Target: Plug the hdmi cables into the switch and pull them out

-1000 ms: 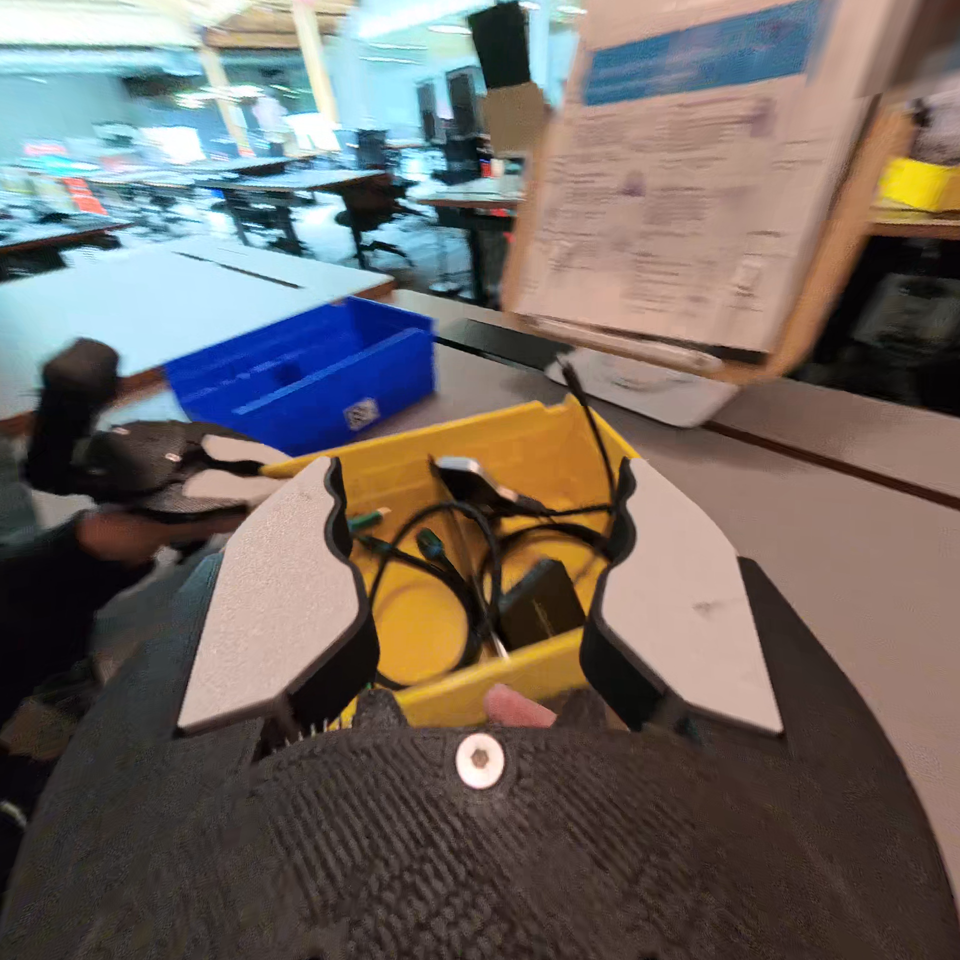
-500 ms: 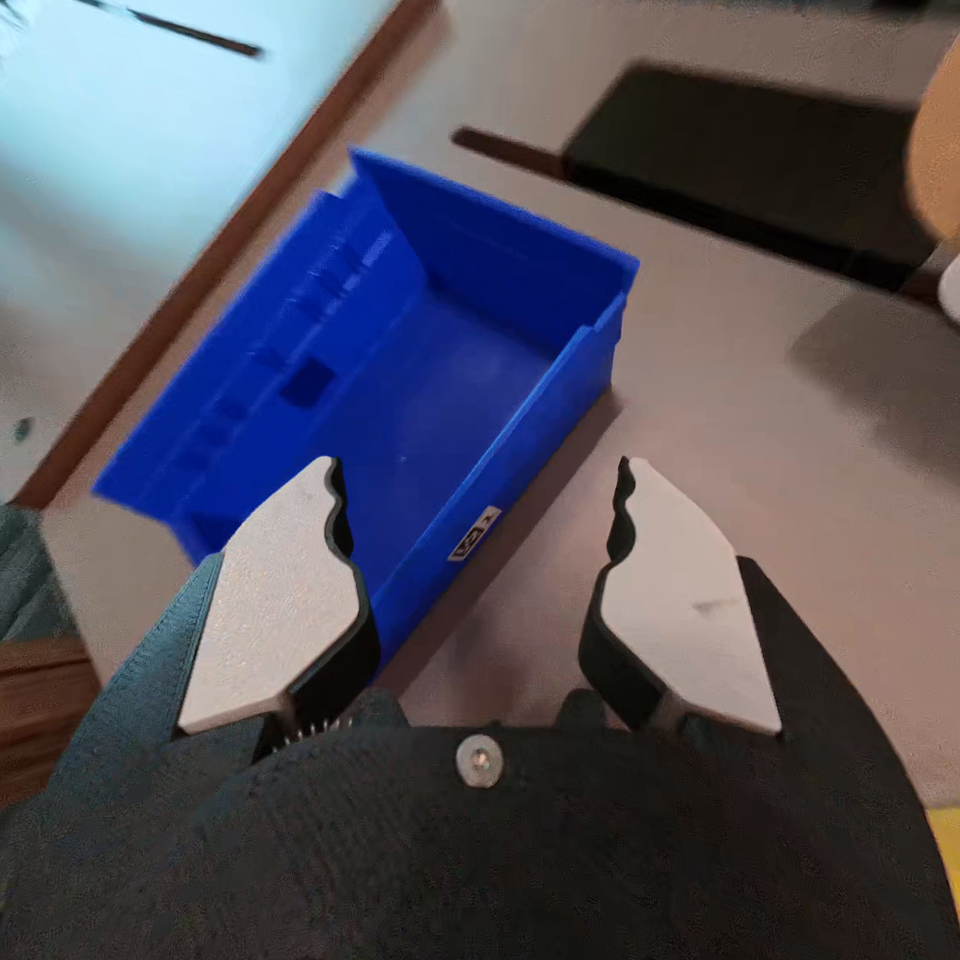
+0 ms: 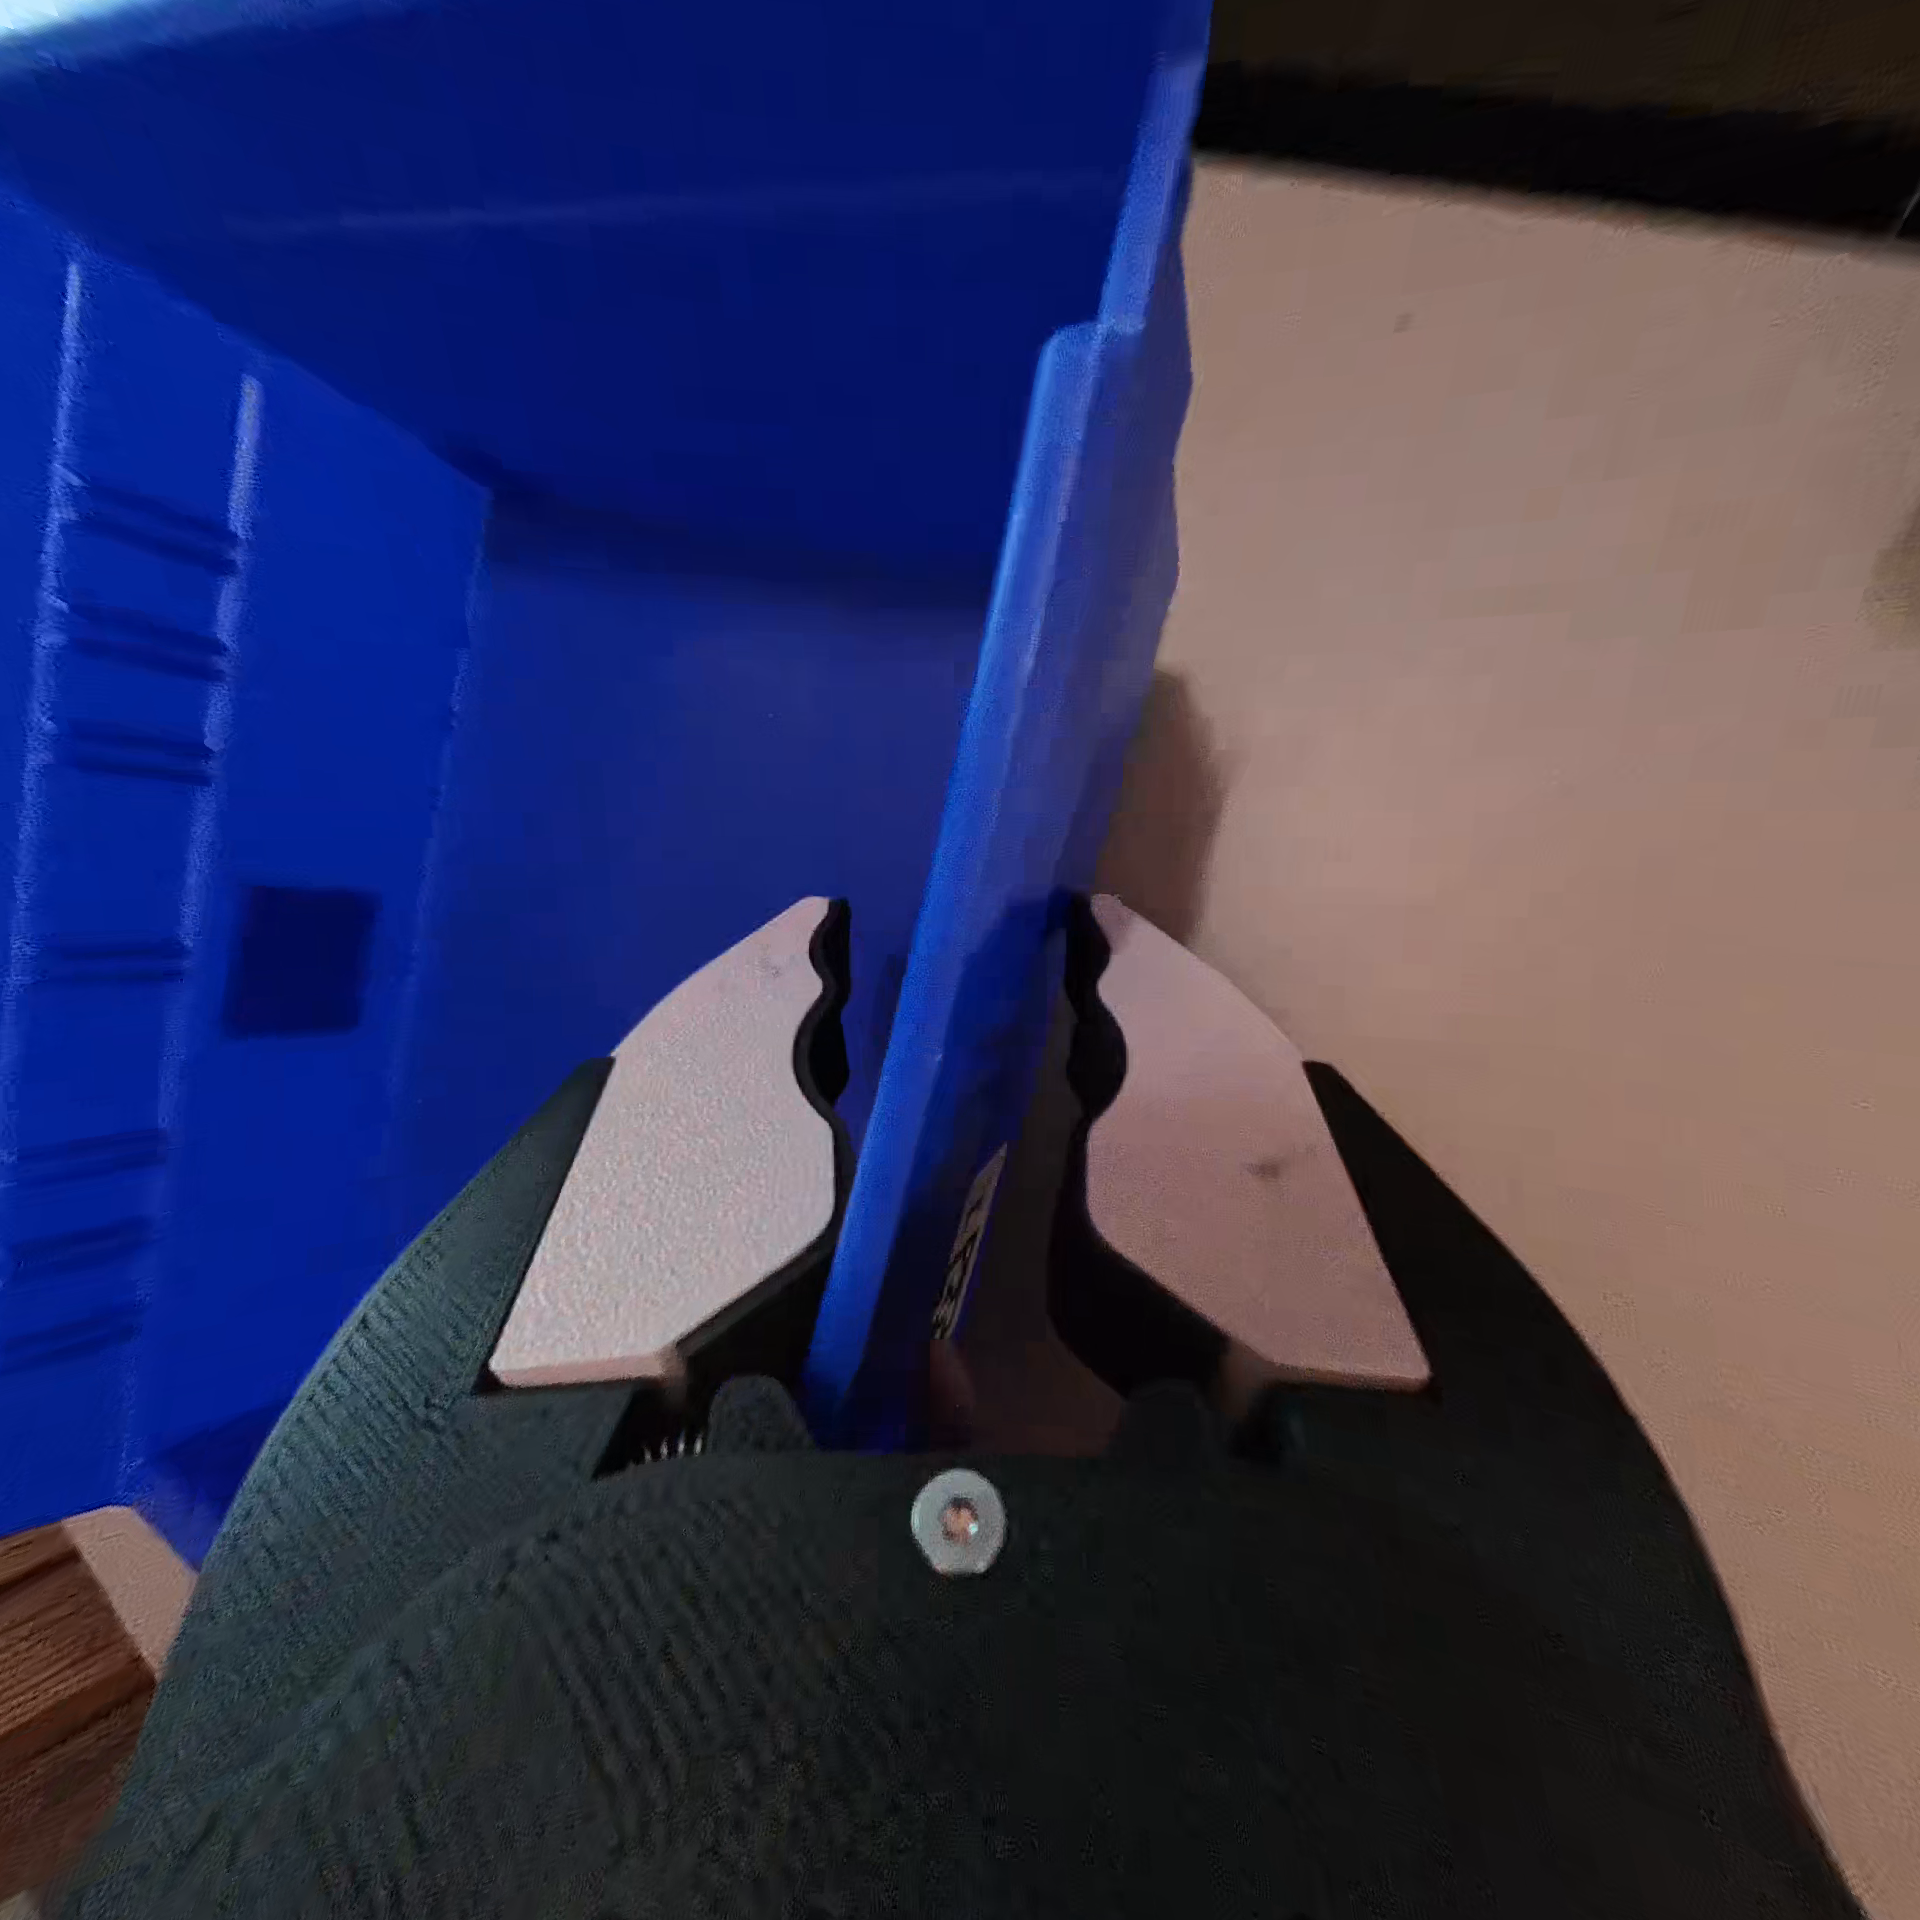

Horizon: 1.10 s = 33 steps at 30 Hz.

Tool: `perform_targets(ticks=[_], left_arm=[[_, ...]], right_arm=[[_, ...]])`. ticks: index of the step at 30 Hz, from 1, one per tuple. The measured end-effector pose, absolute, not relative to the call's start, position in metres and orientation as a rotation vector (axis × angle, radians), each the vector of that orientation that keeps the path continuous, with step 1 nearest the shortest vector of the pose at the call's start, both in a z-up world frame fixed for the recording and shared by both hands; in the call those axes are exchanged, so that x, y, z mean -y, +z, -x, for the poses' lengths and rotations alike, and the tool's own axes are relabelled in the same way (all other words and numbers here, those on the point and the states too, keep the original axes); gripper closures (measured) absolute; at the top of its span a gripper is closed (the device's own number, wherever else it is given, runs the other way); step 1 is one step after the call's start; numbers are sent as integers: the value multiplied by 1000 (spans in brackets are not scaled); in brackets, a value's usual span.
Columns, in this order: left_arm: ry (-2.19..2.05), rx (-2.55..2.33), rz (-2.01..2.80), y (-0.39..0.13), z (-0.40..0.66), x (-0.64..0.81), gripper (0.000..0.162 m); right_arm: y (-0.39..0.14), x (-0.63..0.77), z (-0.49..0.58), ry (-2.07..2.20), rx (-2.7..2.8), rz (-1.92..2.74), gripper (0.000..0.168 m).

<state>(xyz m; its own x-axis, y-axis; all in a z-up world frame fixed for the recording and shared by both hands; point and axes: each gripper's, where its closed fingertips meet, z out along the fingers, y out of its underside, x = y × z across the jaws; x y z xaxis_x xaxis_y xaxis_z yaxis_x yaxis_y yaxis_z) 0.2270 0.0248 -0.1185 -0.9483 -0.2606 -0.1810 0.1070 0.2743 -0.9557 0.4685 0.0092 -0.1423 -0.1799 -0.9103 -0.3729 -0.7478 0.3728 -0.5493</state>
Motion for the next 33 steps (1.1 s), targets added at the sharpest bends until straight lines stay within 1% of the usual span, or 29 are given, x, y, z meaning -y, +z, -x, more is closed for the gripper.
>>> perform_targets(ticks=[3,5,8,10,12,14,17,19,25,27,29,33], left_arm=[[-1716,-2241,123,-119,-227,-25,154],[-1716,-2240,96,-119,-227,-25,155],[-1715,-2229,13,-118,-229,-25,154],[-1708,-2223,3,-118,-235,-28,154],[-1687,-2218,12,-118,-243,-35,154],[-1680,-2223,51,-118,-256,-44,153],[-1677,-2240,165,-119,-284,-62,152],[-1637,-2234,257,-119,-307,-81,151],[-1630,-2176,590,-119,-367,-143,152],[-1626,-2133,661,-118,-382,-159,153],[-1656,-2097,748,-118,-394,-170,154],[-1640,-2030,881,-118,-412,-180,154]], right_arm=[[-89,13,-470,-379,-1928,1378,127],[-39,36,-464,-431,-1857,1332,127],[36,84,-432,-544,-1755,1324,128],[77,126,-398,-634,-1718,1315,128],[104,169,-354,-701,-1710,1295,127],[115,213,-304,-733,-1739,1259,126],[102,282,-225,-788,-1837,1201,126],[74,327,-172,-820,-1945,1137,126],[-60,401,-31,-675,-2276,973,125],[-99,410,-2,-614,-2338,915,125],[-126,414,14,-561,-2367,875,125],[-145,422,11,-564,-2326,890,125]])
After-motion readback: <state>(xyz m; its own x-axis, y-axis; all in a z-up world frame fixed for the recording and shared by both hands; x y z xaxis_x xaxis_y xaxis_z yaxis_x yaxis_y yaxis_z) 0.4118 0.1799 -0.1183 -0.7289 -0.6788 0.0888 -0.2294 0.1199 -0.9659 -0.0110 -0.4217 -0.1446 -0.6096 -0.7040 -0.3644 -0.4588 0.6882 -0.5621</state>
